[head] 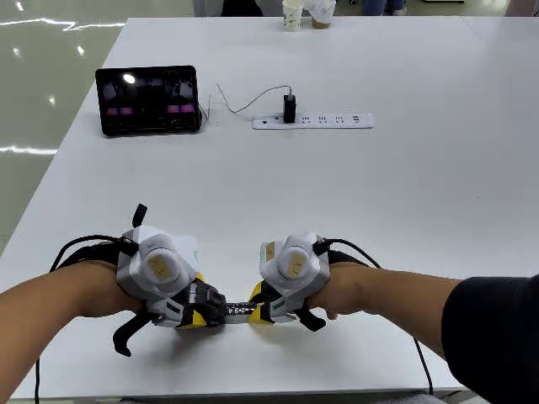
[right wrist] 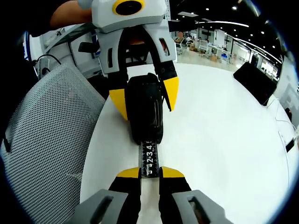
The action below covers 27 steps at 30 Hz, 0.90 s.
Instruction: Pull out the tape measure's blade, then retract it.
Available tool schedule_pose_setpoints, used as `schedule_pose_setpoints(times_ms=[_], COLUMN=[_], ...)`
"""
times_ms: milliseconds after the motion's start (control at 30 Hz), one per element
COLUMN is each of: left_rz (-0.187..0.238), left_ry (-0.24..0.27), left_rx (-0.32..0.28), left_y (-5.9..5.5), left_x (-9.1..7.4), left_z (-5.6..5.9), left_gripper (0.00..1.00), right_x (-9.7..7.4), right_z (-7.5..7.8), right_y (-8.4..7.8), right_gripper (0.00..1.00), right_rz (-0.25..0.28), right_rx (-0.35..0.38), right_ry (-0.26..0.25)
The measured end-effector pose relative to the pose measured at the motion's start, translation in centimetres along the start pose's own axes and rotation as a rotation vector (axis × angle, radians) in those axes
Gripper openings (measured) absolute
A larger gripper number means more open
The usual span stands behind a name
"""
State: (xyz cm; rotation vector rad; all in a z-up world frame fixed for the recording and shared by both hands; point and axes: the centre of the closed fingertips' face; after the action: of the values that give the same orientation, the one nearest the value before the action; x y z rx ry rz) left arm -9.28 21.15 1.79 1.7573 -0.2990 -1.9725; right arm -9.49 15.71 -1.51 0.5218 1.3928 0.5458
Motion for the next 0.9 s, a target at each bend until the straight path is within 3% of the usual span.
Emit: schedule_pose_setpoints(times_ms=[900], left_rz=[-0.007], left_ry=[-0.004], left_rx=[-0.002], left_y=[0.03], left_x=[0.05], left_z=[0.03], left_gripper=[0.31], right_x=[-0.85], right_z=[0.03], right_y=[-0.96], right_gripper=[0.10], right_rz=[0.000], right_rx=[0.020], right_ry=[-0.002])
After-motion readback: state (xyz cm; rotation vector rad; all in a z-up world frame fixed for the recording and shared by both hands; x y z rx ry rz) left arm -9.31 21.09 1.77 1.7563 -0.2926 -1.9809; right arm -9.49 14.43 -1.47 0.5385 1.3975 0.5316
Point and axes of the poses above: the centre of the closed fingertips' face, and the gripper's own axes: x roughly forward along the fingers, z roughly to its right, y roughly out of its top, and after that the axes turned 14 degrees about -y, right-handed
